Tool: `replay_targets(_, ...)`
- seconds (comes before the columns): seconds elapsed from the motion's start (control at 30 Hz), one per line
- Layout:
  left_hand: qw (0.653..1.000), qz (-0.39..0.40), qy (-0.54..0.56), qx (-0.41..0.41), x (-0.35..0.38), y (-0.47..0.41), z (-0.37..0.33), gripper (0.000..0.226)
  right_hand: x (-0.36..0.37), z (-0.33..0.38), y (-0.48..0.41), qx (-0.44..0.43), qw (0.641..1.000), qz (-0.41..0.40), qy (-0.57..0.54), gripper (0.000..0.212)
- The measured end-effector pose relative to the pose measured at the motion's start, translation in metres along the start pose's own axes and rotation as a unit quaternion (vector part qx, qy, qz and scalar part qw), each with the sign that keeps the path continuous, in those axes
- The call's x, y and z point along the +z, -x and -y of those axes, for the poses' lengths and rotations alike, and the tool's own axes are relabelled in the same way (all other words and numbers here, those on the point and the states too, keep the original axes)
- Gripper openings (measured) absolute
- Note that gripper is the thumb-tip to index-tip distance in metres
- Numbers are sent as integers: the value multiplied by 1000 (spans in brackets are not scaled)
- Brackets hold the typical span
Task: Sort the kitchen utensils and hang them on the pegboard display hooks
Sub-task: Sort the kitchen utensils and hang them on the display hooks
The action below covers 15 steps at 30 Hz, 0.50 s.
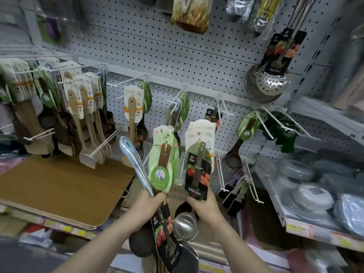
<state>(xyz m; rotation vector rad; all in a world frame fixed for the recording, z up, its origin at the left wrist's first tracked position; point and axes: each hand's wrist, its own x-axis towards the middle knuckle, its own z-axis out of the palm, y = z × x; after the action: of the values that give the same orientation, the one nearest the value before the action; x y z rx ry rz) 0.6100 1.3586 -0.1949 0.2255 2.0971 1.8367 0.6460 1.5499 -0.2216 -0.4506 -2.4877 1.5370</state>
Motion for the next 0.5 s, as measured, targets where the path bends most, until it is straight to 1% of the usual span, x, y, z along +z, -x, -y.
replay_targets(0.13, 999, -15, 35, -14, -24, 13, 8, 30, 23, 22, 7, -63, 996, 44, 55, 47)
replay_targets(0.2, 997, -29, 75, -22, -42, 27, 7, 30, 39, 35, 9, -79, 993, 64, 59, 44)
replay_targets(0.33, 986, -74, 145, -29, -90, 52, 17, 17, 79, 70, 16, -97, 988, 109, 46, 37)
replay_targets(0.4, 981, -105, 159, -31, -119, 64, 23, 19, 105, 89, 17, -109, 984, 138, 39, 32)
replay_targets(0.5, 968, -171, 180, -37, -164, 84, 31, 27, 151, 119, 20, -134, 972, 190, 29, 31)
